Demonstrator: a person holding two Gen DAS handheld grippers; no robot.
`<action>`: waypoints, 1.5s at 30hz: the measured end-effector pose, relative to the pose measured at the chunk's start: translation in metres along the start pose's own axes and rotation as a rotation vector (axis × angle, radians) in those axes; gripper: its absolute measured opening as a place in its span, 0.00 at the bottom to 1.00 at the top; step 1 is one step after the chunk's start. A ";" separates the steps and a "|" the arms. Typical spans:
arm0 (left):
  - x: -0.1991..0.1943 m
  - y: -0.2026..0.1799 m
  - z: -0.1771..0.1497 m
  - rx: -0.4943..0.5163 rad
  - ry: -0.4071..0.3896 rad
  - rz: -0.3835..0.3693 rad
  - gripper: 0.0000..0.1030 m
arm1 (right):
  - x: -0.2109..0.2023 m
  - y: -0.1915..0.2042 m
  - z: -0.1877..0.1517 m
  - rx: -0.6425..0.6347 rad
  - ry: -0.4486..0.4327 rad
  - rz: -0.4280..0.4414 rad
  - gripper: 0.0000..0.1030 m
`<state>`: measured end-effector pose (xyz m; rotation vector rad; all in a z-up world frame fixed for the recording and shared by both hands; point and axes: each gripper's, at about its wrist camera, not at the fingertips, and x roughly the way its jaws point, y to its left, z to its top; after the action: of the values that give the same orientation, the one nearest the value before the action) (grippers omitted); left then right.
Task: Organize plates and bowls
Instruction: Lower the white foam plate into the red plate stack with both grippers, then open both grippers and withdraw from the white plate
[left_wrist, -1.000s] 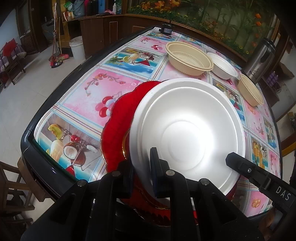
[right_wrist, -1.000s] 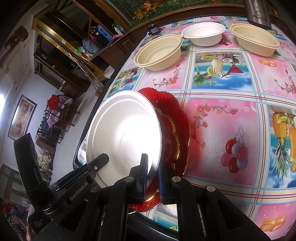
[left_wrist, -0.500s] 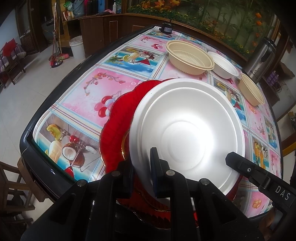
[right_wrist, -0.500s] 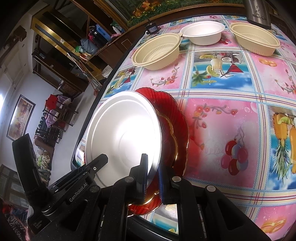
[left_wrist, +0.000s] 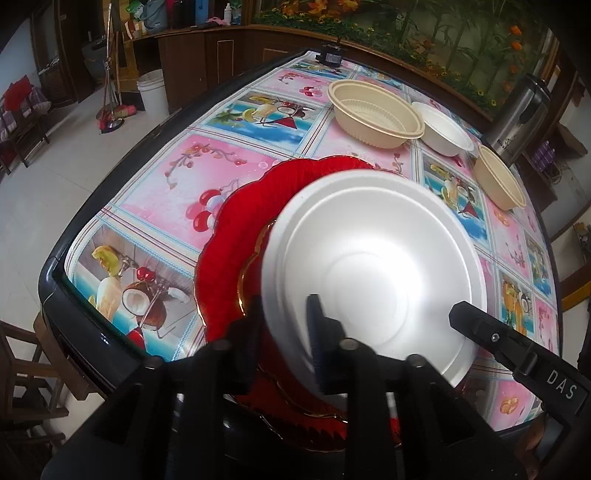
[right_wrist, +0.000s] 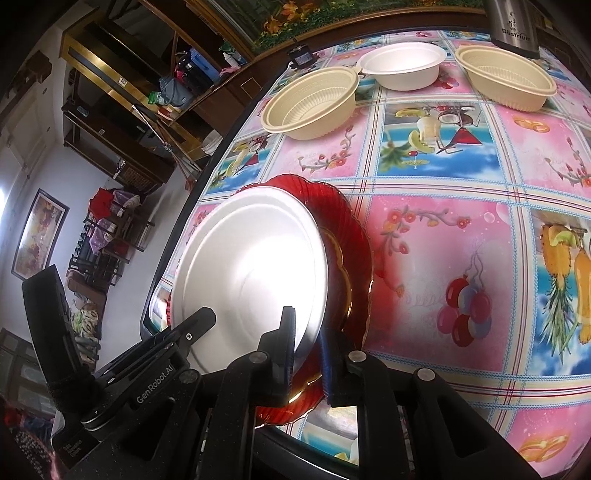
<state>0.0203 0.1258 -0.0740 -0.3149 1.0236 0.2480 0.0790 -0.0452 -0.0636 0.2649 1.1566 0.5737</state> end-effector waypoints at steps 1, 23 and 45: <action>-0.001 0.000 0.000 0.002 -0.001 -0.008 0.32 | -0.002 0.000 0.000 0.000 -0.005 -0.003 0.16; -0.053 0.016 0.023 -0.008 -0.149 0.019 0.57 | -0.045 -0.003 0.010 0.016 -0.097 0.041 0.40; 0.051 -0.024 0.196 0.052 -0.006 0.011 0.61 | -0.011 -0.037 0.161 0.142 -0.100 0.088 0.44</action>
<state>0.2101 0.1786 -0.0206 -0.2612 1.0244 0.2322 0.2345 -0.0672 -0.0096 0.4635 1.0944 0.5496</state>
